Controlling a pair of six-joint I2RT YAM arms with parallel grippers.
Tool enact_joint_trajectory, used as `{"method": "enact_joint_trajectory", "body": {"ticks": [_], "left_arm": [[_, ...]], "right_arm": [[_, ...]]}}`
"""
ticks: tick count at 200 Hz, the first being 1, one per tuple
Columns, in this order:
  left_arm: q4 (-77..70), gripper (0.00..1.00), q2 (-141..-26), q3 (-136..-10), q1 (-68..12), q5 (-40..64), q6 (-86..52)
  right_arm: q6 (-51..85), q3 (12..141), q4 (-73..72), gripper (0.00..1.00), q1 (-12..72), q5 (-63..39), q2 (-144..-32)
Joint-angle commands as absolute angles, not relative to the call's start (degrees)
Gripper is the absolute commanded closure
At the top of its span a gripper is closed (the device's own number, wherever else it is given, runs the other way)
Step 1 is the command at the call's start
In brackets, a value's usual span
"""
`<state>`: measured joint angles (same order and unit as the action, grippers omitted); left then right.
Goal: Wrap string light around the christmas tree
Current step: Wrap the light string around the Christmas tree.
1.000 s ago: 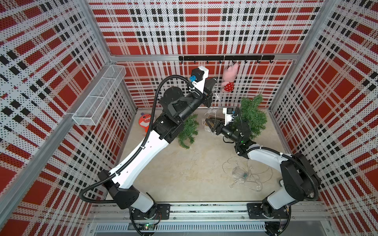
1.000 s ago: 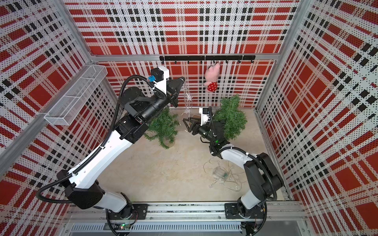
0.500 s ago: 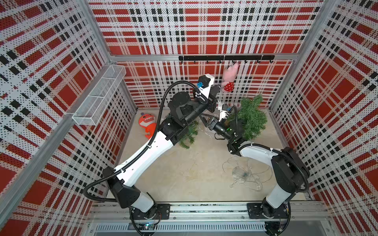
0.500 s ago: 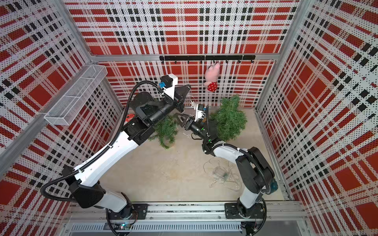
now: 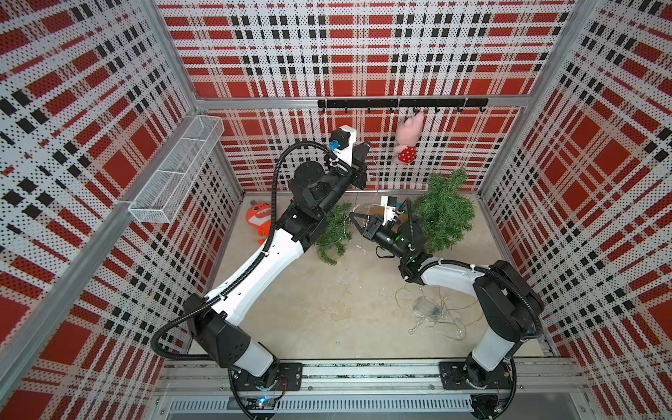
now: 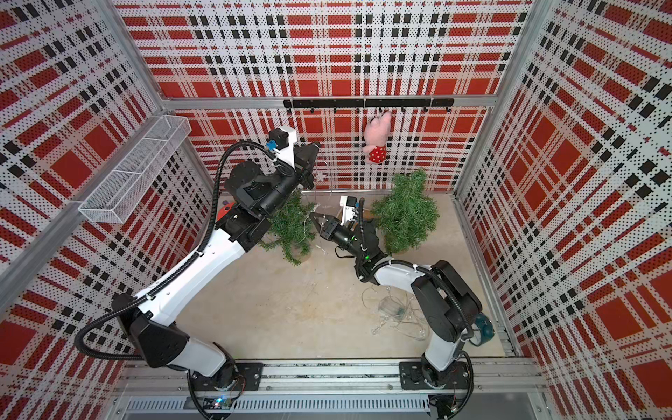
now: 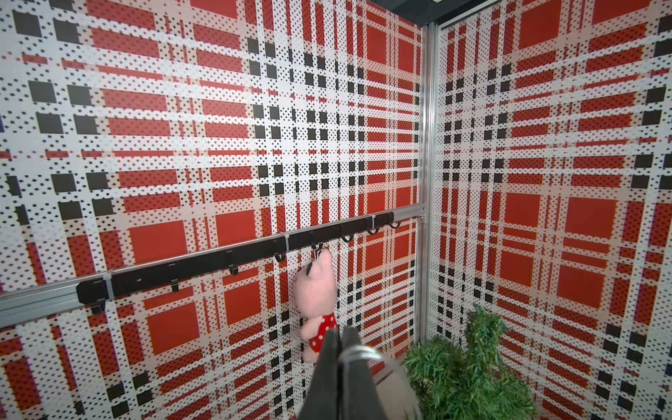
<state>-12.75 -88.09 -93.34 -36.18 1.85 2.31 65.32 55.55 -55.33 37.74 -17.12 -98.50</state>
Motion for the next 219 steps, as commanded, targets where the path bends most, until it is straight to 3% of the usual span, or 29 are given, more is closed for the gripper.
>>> {"method": "enact_joint_trajectory", "body": {"ticks": [1, 36, 49, 66, 75, 97, 110, 149, 170, 197, 219], "left_arm": [[-18.0, 1.0, -87.8, -93.3, -37.5, 2.3, 1.7], [-17.8, 1.0, -87.2, -93.9, -38.2, 2.5, 1.8], [-17.5, 1.0, -87.0, -94.4, -39.1, 2.8, 2.1], [-16.9, 1.0, -87.2, -94.7, -40.3, 2.6, 3.0], [-16.9, 1.0, -87.4, -94.7, -40.6, 2.7, 3.2], [-15.8, 1.0, -88.2, -95.1, -40.5, 1.8, 4.2], [-15.5, 1.0, -88.4, -95.1, -39.8, 0.9, 4.3], [-16.1, 1.0, -89.1, -95.0, -35.6, -0.3, 3.6], [-16.0, 1.0, -89.9, -95.2, -34.3, -0.4, 3.3], [-15.8, 1.0, -91.7, -96.7, -34.1, -1.5, 3.9], [-15.6, 1.0, -93.7, -97.8, -34.0, -3.2, 4.9]], "right_arm": [[63.0, 56.3, -50.1, 0.95, 37.2, -18.1, -96.5], [61.5, 58.8, -46.5, 0.69, 37.1, -19.0, -98.0], [62.0, 60.0, -46.7, 0.54, 37.2, -19.7, -98.9], [62.0, 61.8, -46.9, 0.51, 37.5, -19.9, -99.5], [61.8, 62.6, -46.8, 0.55, 37.5, -20.0, -99.8], [61.5, 63.3, -46.0, 0.78, 37.5, -20.4, -99.5], [59.3, 63.0, -43.2, 0.87, 37.5, -20.5, -98.3], [52.5, 57.3, -37.0, 0.87, 34.5, -22.8, -91.5], [48.1, 55.8, -35.4, 0.88, 32.6, -32.0, -87.9], [38.3, 56.5, -20.8, 0.96, 32.9, -38.2, -85.3], [32.1, 56.8, -13.1, 0.97, 33.7, -42.3, -84.2]]}}
